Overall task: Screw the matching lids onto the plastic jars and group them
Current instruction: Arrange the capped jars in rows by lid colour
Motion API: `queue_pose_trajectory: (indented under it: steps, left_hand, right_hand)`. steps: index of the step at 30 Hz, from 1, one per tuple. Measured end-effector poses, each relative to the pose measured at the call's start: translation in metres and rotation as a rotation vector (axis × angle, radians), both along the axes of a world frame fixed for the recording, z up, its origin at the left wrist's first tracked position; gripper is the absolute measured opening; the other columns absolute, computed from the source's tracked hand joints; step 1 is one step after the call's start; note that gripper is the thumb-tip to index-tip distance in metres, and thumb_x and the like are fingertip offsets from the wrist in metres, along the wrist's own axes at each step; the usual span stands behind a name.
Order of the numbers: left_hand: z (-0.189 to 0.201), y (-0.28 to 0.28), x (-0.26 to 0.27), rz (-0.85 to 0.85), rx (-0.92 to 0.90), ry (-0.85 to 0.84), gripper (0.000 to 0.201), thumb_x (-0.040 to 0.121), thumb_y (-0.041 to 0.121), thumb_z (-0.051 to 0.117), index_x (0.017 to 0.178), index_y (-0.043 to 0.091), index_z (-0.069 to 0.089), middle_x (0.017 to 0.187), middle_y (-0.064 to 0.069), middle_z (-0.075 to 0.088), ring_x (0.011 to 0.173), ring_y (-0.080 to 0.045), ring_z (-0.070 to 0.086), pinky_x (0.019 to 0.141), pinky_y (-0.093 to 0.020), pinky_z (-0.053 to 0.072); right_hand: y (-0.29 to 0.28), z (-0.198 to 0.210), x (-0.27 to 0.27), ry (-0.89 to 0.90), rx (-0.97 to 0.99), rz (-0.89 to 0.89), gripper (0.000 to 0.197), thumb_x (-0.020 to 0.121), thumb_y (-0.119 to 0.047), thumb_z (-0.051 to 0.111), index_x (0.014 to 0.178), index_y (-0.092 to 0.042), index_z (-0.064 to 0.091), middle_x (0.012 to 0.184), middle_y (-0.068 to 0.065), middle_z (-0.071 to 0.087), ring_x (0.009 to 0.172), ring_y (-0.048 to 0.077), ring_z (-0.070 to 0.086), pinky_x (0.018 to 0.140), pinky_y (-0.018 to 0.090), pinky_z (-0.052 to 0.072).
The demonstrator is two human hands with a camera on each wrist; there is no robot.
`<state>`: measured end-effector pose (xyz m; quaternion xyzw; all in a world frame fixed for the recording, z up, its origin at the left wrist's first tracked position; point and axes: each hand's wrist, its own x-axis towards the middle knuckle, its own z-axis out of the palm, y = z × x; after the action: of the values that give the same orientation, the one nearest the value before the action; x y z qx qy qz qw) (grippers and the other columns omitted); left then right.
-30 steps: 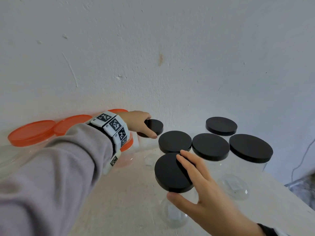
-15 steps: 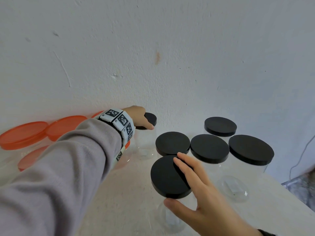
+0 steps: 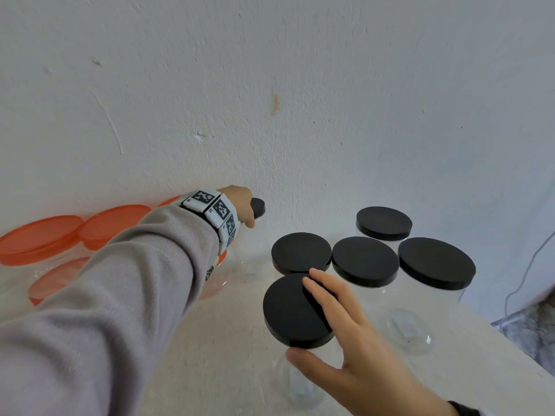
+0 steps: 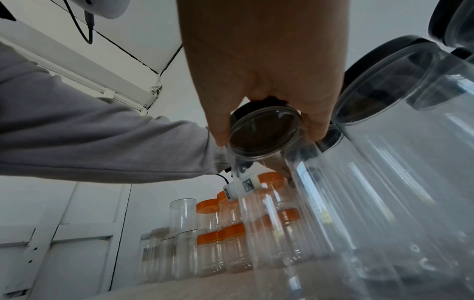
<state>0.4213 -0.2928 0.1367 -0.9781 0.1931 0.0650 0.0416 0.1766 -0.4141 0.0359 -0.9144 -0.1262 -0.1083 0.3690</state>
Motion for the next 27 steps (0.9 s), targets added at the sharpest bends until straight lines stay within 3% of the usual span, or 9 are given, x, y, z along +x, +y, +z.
queue_pose_trajectory:
  steps: [6, 8, 10, 11, 13, 15, 19, 23, 27]
  left_hand:
    - [-0.006, 0.007, -0.005, -0.125, -0.035, -0.058, 0.035, 0.083, 0.019, 0.066, 0.11, 0.002, 0.052, 0.108, -0.013, 0.052, 0.087, -0.023, 0.051, 0.07, -0.029, 0.039]
    - [-0.004, 0.011, -0.008, -0.177, -0.199, -0.029, 0.048, 0.083, 0.022, 0.067, 0.125, 0.006, 0.049, 0.128, -0.012, 0.048, 0.109, -0.027, 0.05, 0.086, -0.031, 0.042]
    - [0.003, 0.013, -0.02, -0.253, -0.416, 0.152, 0.067, 0.084, 0.03, 0.07, 0.142, 0.021, 0.038, 0.146, 0.0, 0.038, 0.133, -0.017, 0.037, 0.108, -0.033, 0.033]
    - [0.006, 0.013, -0.028, -0.315, -0.47, 0.278, 0.071, 0.082, 0.034, 0.072, 0.143, 0.027, 0.036, 0.148, 0.006, 0.037, 0.135, -0.011, 0.033, 0.111, -0.032, 0.03]
    - [0.006, 0.01, -0.043, -0.411, -0.411, 0.472, 0.075, 0.076, 0.04, 0.076, 0.141, 0.036, 0.037, 0.146, 0.015, 0.037, 0.135, -0.001, 0.029, 0.111, -0.028, 0.026]
    - [0.002, 0.007, -0.054, -0.454, -0.313, 0.55, 0.078, 0.074, 0.037, 0.078, 0.141, 0.039, 0.037, 0.145, 0.021, 0.034, 0.136, 0.002, 0.025, 0.113, -0.028, 0.023]
    - [-0.001, 0.001, -0.06, -0.443, -0.335, 0.535, 0.079, 0.081, 0.03, 0.074, 0.146, 0.035, 0.03, 0.145, 0.02, 0.033, 0.136, 0.002, 0.026, 0.111, -0.024, 0.024]
    - [-0.001, -0.006, -0.063, -0.451, -0.27, 0.477, 0.073, 0.086, 0.04, 0.066, 0.147, 0.03, 0.028, 0.149, 0.014, 0.032, 0.137, -0.006, 0.029, 0.106, -0.023, 0.028]
    - [-0.003, -0.013, -0.063, -0.452, -0.25, 0.442, 0.078, 0.082, 0.05, 0.066, 0.147, 0.029, 0.028, 0.148, 0.015, 0.032, 0.134, -0.006, 0.031, 0.097, -0.019, 0.027]
  right_hand:
    - [0.0, -0.002, -0.001, -0.032, 0.017, 0.004, 0.072, 0.085, -0.052, 0.06, 0.127, -0.055, 0.001, 0.135, -0.048, -0.012, 0.131, -0.021, 0.001, 0.107, 0.002, 0.015]
    - [0.0, -0.002, 0.0, -0.034, 0.031, 0.008, 0.072, 0.085, -0.051, 0.061, 0.128, -0.055, 0.003, 0.135, -0.048, -0.01, 0.131, -0.022, 0.002, 0.105, 0.001, 0.015]
    - [0.0, -0.002, 0.0, -0.025, 0.045, 0.011, 0.072, 0.084, -0.051, 0.062, 0.128, -0.055, 0.005, 0.135, -0.048, -0.008, 0.131, -0.022, 0.003, 0.104, 0.0, 0.015]
    - [-0.001, -0.002, 0.0, -0.027, 0.058, 0.012, 0.072, 0.083, -0.05, 0.063, 0.128, -0.055, 0.008, 0.136, -0.048, -0.006, 0.131, -0.022, 0.004, 0.103, -0.001, 0.015]
    - [-0.001, -0.002, -0.001, -0.05, 0.096, 0.005, 0.073, 0.081, -0.047, 0.067, 0.132, -0.051, 0.016, 0.139, -0.044, 0.003, 0.132, -0.021, 0.007, 0.101, -0.002, 0.016]
    - [-0.002, -0.003, -0.001, -0.072, 0.128, -0.02, 0.073, 0.078, -0.043, 0.072, 0.134, -0.047, 0.024, 0.141, -0.039, 0.011, 0.132, -0.021, 0.011, 0.098, -0.003, 0.017]
    - [-0.003, -0.006, -0.002, -0.071, 0.145, -0.067, 0.075, 0.074, -0.042, 0.077, 0.127, -0.053, 0.026, 0.14, -0.037, 0.013, 0.127, -0.025, 0.011, 0.094, -0.006, 0.018]
    - [-0.006, -0.005, -0.005, -0.096, 0.155, -0.099, 0.077, 0.068, -0.041, 0.082, 0.125, -0.053, 0.032, 0.138, -0.033, 0.025, 0.126, -0.021, 0.022, 0.093, -0.005, 0.022]
    - [-0.013, -0.006, -0.009, -0.125, 0.175, -0.118, 0.077, 0.063, -0.04, 0.086, 0.124, -0.05, 0.04, 0.133, -0.033, 0.035, 0.126, -0.013, 0.03, 0.095, -0.001, 0.026]
